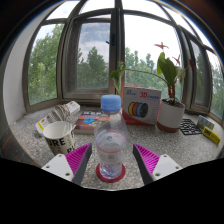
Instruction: Pour water
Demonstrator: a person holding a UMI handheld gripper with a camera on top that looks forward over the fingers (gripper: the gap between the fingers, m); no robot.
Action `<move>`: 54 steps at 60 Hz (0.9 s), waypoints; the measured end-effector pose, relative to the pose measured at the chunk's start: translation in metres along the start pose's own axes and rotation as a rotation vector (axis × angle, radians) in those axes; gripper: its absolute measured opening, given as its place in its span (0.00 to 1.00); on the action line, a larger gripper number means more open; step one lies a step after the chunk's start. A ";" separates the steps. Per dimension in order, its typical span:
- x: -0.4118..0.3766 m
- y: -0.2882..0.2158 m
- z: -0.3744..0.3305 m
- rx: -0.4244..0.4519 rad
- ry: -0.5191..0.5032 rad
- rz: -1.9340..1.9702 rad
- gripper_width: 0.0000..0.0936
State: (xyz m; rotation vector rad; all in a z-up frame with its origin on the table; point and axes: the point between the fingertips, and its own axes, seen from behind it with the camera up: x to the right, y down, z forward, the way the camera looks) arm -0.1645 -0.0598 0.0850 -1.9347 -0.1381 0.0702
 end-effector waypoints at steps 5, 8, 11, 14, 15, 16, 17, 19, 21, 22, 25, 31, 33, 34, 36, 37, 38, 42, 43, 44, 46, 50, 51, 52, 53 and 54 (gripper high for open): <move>0.000 0.002 -0.029 -0.041 0.045 0.029 0.91; -0.003 0.006 -0.049 -0.069 0.064 0.040 0.91; -0.003 0.009 -0.069 -0.089 0.088 0.052 0.92; -0.006 0.012 -0.089 -0.101 0.110 0.062 0.92; -0.008 0.013 -0.096 -0.107 0.116 0.064 0.92; -0.009 0.015 -0.102 -0.112 0.122 0.064 0.92; -0.010 0.015 -0.109 -0.115 0.127 0.061 0.92; -0.009 0.016 -0.121 -0.123 0.140 0.056 0.91; -0.011 0.017 -0.133 -0.129 0.155 0.058 0.92; -0.012 0.018 -0.138 -0.130 0.160 0.058 0.91; -0.014 0.019 -0.153 -0.133 0.177 0.057 0.92; -0.019 0.022 -0.173 -0.138 0.189 0.049 0.91; -0.022 0.024 -0.177 -0.143 0.181 0.055 0.92; -0.024 0.024 -0.178 -0.144 0.177 0.059 0.92; -0.025 0.026 -0.181 -0.148 0.175 0.063 0.91; -0.025 0.026 -0.183 -0.150 0.177 0.063 0.92; -0.024 0.026 -0.185 -0.150 0.180 0.062 0.91; -0.021 0.023 -0.189 -0.139 0.196 0.047 0.92; -0.020 0.022 -0.189 -0.136 0.196 0.044 0.92; -0.020 0.021 -0.190 -0.132 0.200 0.042 0.92; -0.021 0.019 -0.191 -0.127 0.205 0.040 0.92; -0.022 0.018 -0.192 -0.120 0.209 0.031 0.92; -0.023 0.017 -0.192 -0.116 0.209 0.029 0.91; -0.022 0.017 -0.193 -0.114 0.209 0.026 0.92; -0.023 0.017 -0.193 -0.114 0.209 0.024 0.92; -0.023 0.017 -0.192 -0.115 0.208 0.024 0.91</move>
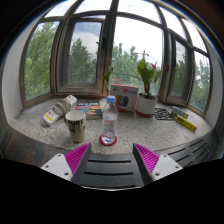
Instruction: Pour water
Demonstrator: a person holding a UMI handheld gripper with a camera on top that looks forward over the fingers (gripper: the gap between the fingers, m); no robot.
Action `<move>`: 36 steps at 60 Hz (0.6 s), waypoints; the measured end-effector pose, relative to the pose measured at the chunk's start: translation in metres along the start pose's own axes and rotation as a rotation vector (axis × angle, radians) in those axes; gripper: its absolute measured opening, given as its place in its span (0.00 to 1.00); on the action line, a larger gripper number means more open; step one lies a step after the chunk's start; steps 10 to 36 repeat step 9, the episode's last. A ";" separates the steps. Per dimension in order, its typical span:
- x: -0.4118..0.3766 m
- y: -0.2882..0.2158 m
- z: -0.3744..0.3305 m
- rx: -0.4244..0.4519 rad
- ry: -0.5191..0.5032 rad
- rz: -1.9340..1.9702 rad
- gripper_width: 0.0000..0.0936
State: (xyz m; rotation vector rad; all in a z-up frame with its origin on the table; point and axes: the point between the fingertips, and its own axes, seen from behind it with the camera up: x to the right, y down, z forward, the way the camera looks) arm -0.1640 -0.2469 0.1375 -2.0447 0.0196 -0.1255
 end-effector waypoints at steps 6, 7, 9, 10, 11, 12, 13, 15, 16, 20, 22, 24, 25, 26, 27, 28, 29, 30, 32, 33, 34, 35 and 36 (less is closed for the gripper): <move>-0.001 0.001 0.000 0.001 0.009 -0.015 0.92; 0.000 0.001 0.001 0.003 0.015 -0.018 0.91; 0.000 0.001 0.001 0.002 0.016 -0.020 0.91; 0.000 0.001 0.001 0.002 0.016 -0.020 0.91; 0.000 0.001 0.001 0.002 0.016 -0.020 0.91; 0.000 0.001 0.001 0.002 0.016 -0.020 0.91; 0.000 0.001 0.001 0.002 0.016 -0.020 0.91; 0.000 0.001 0.001 0.002 0.016 -0.020 0.91; 0.000 0.001 0.001 0.002 0.016 -0.020 0.91; 0.000 0.001 0.001 0.002 0.016 -0.020 0.91; 0.000 0.001 0.001 0.002 0.016 -0.020 0.91; 0.000 0.001 0.001 0.002 0.016 -0.020 0.91; 0.000 0.001 0.001 0.002 0.016 -0.020 0.91; 0.000 0.001 0.001 0.002 0.016 -0.020 0.91; 0.000 0.001 0.001 0.002 0.016 -0.020 0.91; 0.000 0.001 0.001 0.002 0.016 -0.020 0.91; 0.000 0.001 0.001 0.002 0.016 -0.020 0.91; 0.000 0.001 0.001 0.002 0.016 -0.020 0.91; 0.000 0.001 0.001 0.002 0.016 -0.020 0.91; 0.000 0.001 0.001 0.002 0.016 -0.020 0.91; 0.000 0.001 0.001 0.002 0.016 -0.020 0.91; 0.000 0.001 0.001 0.002 0.016 -0.020 0.91; 0.000 0.001 0.001 0.002 0.016 -0.020 0.91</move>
